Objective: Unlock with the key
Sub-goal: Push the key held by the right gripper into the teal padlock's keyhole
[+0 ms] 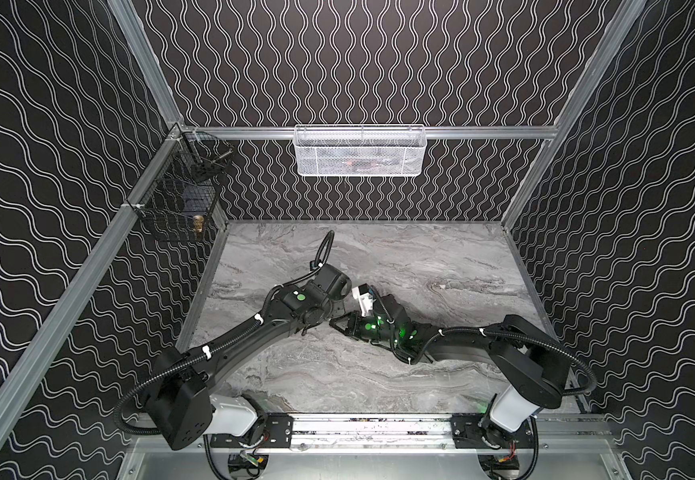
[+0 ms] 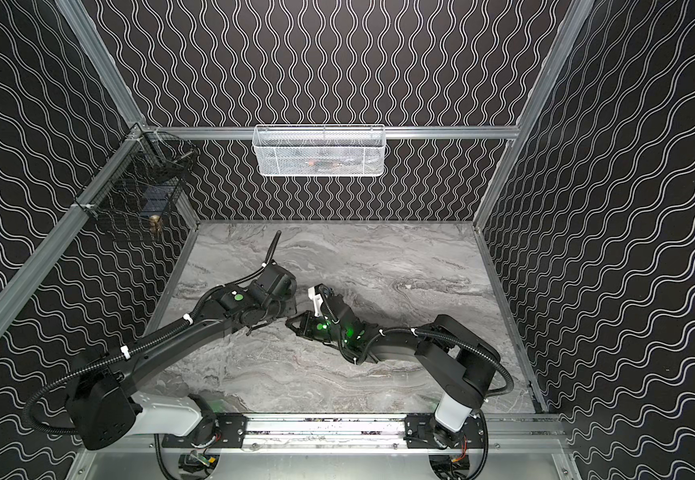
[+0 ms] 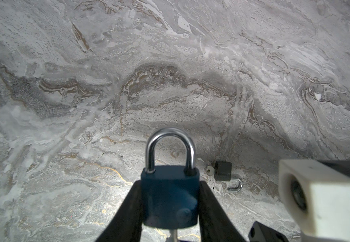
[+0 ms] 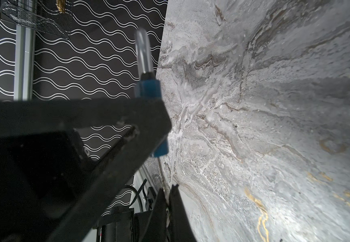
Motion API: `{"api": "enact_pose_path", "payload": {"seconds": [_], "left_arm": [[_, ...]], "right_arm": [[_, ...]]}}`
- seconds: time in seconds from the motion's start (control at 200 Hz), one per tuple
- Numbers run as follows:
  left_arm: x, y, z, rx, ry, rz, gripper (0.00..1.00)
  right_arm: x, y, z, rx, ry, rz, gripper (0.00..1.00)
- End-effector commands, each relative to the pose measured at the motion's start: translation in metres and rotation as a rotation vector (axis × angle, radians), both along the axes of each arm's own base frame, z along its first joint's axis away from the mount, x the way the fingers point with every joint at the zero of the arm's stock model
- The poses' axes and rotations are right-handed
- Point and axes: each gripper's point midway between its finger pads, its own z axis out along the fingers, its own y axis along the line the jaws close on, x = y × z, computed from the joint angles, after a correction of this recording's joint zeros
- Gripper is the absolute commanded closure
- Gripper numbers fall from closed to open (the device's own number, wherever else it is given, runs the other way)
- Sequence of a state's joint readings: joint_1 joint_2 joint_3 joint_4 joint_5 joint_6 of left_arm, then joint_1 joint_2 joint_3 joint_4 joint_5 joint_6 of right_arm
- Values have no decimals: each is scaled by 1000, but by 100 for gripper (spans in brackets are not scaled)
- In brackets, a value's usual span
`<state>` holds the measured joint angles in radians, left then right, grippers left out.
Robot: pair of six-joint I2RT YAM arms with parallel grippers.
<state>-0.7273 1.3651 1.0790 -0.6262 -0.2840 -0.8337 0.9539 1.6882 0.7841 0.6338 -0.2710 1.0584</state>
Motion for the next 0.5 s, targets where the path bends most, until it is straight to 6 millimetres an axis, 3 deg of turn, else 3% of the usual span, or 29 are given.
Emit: {"api": "enact_pose_path", "payload": {"seconds": [0.0,0.495], "left_arm": [[2,2,4,14,-23,15,87],[-2,13,2,84,-25,39,89]], "right_arm": [[5,1,12,46,-15,-24,100],[12,-6,22,68,-26,-55,100]]}}
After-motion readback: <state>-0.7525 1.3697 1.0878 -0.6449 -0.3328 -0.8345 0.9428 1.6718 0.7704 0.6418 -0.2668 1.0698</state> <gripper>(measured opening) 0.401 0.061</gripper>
